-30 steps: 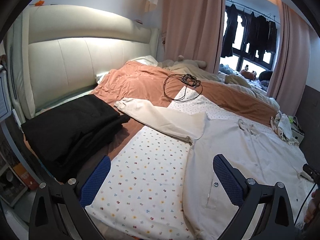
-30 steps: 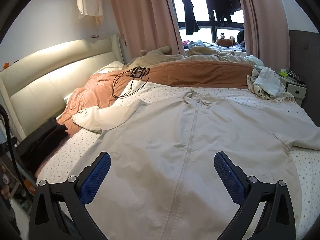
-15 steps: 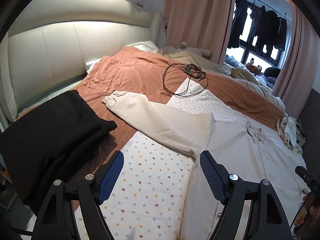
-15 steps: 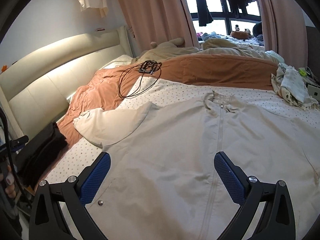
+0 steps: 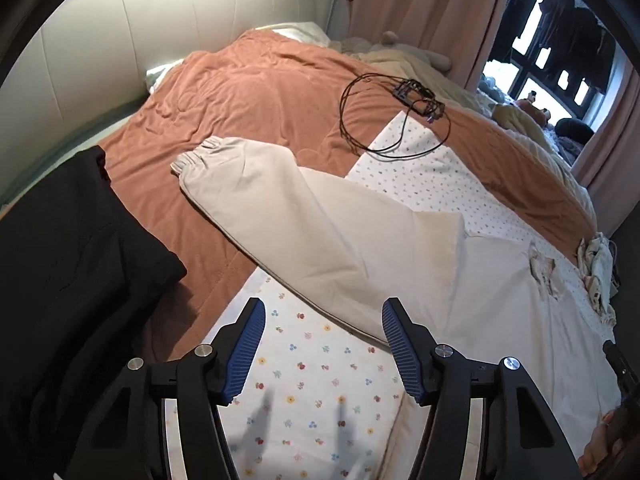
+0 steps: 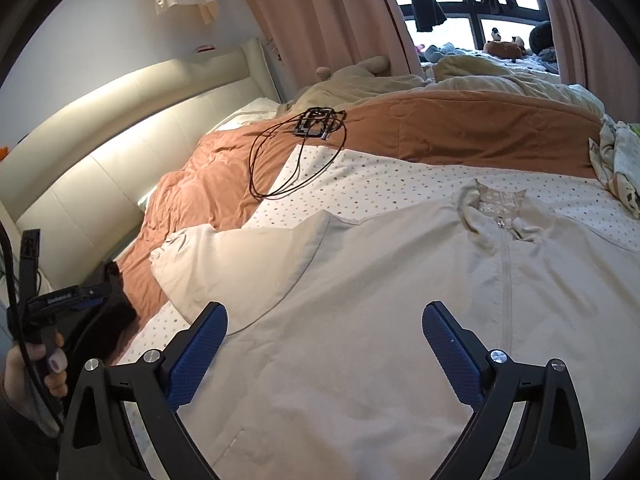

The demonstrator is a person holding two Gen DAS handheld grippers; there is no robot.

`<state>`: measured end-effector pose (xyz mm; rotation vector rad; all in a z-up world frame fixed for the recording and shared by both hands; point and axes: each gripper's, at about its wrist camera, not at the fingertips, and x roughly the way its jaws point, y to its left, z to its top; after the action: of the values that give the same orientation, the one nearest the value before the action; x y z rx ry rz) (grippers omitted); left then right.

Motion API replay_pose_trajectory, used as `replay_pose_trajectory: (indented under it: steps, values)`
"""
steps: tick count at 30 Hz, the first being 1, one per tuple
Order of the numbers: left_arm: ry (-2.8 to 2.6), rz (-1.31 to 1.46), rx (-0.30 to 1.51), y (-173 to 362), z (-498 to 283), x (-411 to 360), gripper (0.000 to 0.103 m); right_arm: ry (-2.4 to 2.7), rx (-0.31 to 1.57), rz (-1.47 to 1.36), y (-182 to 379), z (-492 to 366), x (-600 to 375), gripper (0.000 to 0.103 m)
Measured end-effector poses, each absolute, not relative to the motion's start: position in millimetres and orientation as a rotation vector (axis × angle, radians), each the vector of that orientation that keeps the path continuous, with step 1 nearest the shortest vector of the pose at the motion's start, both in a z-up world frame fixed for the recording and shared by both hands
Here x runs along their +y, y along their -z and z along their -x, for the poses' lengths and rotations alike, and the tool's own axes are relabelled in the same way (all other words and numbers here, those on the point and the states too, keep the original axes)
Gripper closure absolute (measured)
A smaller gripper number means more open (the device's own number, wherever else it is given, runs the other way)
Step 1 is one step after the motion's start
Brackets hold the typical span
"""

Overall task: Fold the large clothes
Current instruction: 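Move the left tool down toward the jacket sleeve nearest it, then close the left gripper on the sleeve near its cuff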

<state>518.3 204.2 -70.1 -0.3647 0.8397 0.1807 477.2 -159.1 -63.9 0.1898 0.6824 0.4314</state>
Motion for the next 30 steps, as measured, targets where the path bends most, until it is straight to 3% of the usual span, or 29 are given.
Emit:
replay_pose_trajectory:
  steps: [2,4,10,18,21,22,24,25,30]
  values:
    - [-0.2,0.373,0.871,83,-535,210,0.041,-0.434,0.702,-0.182,73,-490,-153,0.006]
    - [-0.215,0.381,0.903,96,-551,214,0.041,-0.452,0.736,-0.202,85,-502,-150,0.021]
    - [-0.283,0.373,0.98,135,-593,222,0.042,-0.433,0.862,-0.177,131,-532,-139,0.03]
    - [-0.4,0.4,1.016,177,-628,254,0.042,-0.448,0.917,-0.226,150,-542,-139,0.032]
    - [-0.443,0.433,1.033,191,-639,266,0.056,-0.449,0.926,-0.238,156,-546,-138,0.034]
    - [-0.453,0.438,1.018,191,-641,269,0.057,-0.452,0.934,-0.244,159,-547,-136,0.04]
    - [-0.485,0.417,1.007,186,-645,271,0.094,-0.464,0.959,-0.254,165,-549,-133,0.048]
    - [-0.498,0.415,1.001,182,-646,273,0.099,-0.475,0.97,-0.261,168,-549,-131,0.052]
    - [-0.435,0.368,0.896,139,-644,261,0.101,-0.517,0.982,-0.291,171,-545,-123,0.061]
